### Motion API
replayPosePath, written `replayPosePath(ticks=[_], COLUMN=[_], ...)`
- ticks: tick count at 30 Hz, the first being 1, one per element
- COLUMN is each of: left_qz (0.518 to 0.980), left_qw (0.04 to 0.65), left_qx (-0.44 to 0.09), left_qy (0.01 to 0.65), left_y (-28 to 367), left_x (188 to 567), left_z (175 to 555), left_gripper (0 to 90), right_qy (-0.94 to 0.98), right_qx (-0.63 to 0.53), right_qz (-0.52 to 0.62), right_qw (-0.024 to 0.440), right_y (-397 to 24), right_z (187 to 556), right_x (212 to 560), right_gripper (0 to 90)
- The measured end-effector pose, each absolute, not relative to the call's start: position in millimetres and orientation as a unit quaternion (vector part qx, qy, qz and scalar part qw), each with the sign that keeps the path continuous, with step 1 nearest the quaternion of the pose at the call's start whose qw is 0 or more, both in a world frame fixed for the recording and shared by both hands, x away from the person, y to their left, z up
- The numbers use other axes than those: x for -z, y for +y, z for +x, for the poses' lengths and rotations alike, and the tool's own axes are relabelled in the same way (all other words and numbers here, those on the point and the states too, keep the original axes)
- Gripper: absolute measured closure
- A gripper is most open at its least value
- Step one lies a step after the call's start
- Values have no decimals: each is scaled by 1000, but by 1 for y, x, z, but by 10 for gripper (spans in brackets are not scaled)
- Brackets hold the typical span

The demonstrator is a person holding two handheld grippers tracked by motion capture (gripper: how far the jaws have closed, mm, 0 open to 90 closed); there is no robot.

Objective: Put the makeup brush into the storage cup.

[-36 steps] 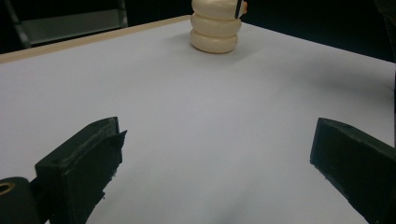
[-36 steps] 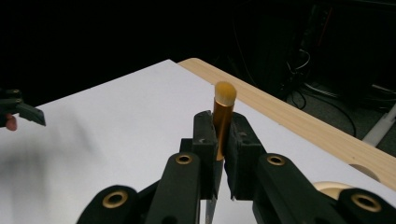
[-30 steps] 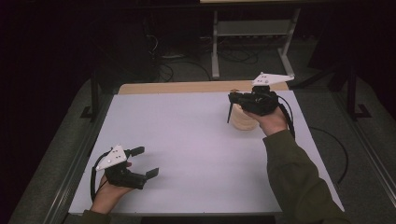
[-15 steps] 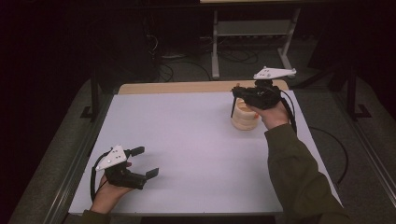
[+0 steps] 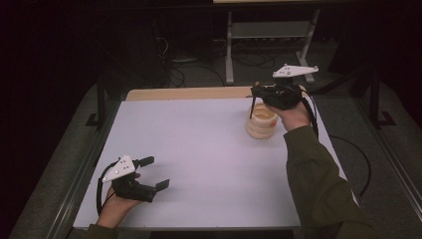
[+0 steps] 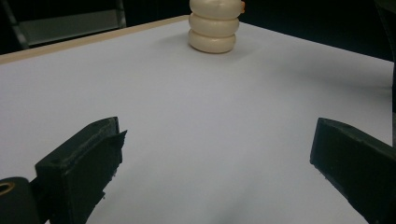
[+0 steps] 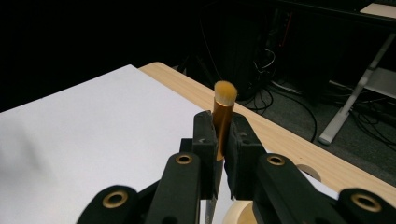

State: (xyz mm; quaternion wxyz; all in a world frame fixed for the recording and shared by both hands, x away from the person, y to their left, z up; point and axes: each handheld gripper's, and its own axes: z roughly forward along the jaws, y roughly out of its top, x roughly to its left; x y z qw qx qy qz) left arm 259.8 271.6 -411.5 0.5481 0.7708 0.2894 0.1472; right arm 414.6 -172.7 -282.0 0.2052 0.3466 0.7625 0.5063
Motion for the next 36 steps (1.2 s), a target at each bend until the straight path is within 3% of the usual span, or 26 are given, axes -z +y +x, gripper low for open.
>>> replayPosePath(ticks=[36], left_qz=[770], left_qw=[549], left_qx=[-142], left_qy=[291], left_y=[271], left_x=[412], left_z=[260], left_gripper=[19], right_qy=[756], right_qx=[-485], right_qz=[378], right_qw=[226], right_y=[-183], right_z=[432], right_x=[290], right_gripper=[825])
